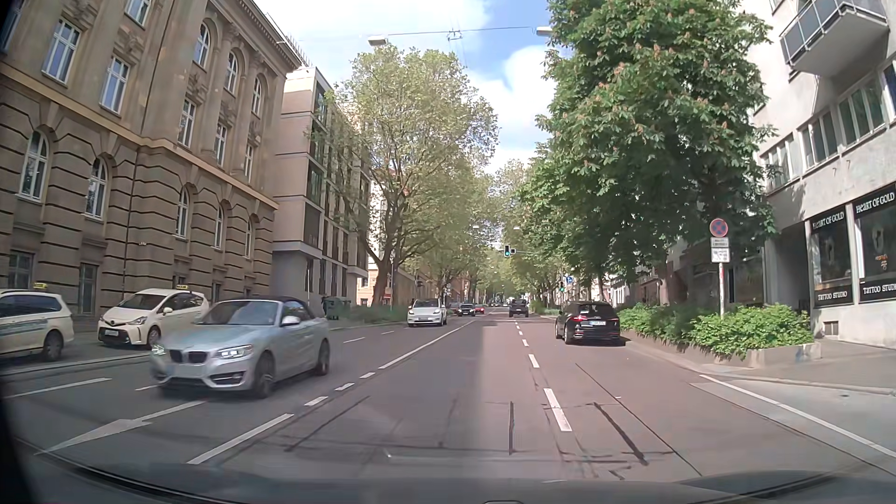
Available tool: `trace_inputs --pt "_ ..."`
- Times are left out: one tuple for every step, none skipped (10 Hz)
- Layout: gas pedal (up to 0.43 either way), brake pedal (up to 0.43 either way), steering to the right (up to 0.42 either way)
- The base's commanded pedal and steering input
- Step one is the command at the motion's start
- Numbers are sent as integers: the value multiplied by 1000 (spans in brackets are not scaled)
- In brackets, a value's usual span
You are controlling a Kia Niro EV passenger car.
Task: Follow the waypoints while adhering to traffic rules and regulations
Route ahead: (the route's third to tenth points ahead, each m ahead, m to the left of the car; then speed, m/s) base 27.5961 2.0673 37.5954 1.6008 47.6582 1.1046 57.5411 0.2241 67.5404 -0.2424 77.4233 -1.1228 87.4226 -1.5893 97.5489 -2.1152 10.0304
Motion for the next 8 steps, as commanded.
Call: trace_inputs --pt "130 0 30" --pt "130 0 29" --pt "130 0 29" --pt "130 0 26" --pt "130 0 25" --pt "138 0 24" --pt "138 0 19" --pt "138 0 11"
